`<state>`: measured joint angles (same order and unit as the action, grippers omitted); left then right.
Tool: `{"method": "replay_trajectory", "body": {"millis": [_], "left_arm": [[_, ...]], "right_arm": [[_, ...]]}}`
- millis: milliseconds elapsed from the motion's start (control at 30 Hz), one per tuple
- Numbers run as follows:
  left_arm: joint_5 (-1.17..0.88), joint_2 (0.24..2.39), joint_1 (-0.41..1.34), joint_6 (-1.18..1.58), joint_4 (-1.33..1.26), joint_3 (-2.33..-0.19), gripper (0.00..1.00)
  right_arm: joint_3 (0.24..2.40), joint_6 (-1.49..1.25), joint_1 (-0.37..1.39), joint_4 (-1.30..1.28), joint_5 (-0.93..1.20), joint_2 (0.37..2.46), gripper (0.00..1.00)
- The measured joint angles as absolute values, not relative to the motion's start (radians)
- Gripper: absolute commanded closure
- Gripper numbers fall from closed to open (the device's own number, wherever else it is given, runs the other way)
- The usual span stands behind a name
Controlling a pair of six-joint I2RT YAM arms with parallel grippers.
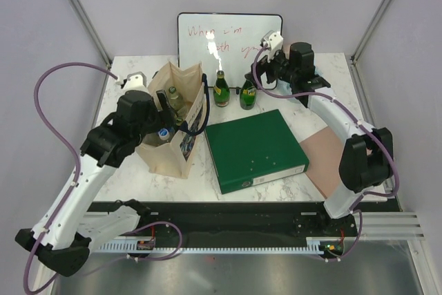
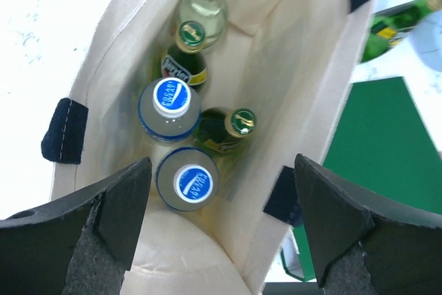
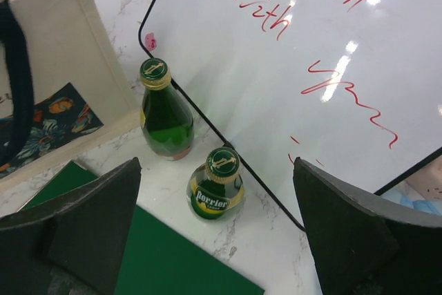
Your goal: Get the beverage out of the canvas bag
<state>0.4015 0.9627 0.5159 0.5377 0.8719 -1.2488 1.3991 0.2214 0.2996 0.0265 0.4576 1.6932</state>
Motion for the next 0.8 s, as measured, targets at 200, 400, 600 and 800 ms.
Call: {"method": "replay_trajectory", "body": {"millis": [200, 400, 600, 800], "left_arm": [[0.363, 1.058, 0.413, 0.539, 0.903, -1.251, 0.18], [0.298, 1.166, 0.297, 0.537, 0.925, -1.285, 0.25], [0.275, 1.272, 0.289, 0.53, 0.925, -1.336, 0.3], [0.278, 1.322, 0.289, 0.522, 0.928, -1.336, 0.36]], "right_arm": [[1.426, 0.256, 0.295, -0.166, 0.53, 1.592, 0.02], [1.398, 0.255, 0.295, -0.26, 0.601, 1.494, 0.02], [1.362, 0.236, 0.295, -0.29, 0.628, 1.472, 0.02], [1.354, 0.223, 0.295, -0.307, 0.633, 1.472, 0.02]]}}
